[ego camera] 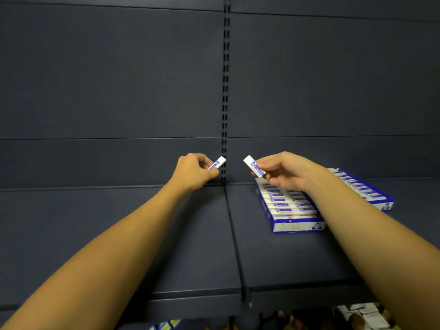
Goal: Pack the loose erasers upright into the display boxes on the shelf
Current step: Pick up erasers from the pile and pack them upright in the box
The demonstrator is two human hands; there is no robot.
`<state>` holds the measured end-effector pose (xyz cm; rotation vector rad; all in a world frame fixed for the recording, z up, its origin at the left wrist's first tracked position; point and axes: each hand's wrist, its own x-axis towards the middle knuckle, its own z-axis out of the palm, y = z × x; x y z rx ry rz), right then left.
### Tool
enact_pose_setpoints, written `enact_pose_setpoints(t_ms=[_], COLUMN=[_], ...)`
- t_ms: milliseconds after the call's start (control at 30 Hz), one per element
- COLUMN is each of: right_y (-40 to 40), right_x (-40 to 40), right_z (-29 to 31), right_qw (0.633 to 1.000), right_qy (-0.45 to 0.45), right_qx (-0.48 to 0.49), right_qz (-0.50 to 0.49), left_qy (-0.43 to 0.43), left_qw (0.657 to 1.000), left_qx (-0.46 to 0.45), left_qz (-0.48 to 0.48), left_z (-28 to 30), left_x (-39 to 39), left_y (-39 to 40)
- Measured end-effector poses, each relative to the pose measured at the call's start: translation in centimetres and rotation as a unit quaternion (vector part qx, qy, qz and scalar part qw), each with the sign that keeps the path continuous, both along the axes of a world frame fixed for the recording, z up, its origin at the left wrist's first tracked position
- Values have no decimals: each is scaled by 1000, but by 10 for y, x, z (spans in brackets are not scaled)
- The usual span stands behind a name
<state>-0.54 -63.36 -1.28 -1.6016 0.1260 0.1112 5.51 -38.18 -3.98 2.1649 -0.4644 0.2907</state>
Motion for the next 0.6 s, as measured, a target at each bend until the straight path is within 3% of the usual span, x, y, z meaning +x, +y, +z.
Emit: enact_pose_setpoints(t_ms=[400,600], right_y=[-73,-89], right_x=[-17,-13], right_z=[-15,-31], right_qw=[986,982], right_qy=[-39,-63], right_qx=[-150,-165], right_qz=[59,70], left_qy=[-77,-96], left_qw=[996,995], left_qx=[-22,-19], left_qz=[-38,-32], left_z=[-9,-27], left_x=[-36,-32], left_y=[-96,-107])
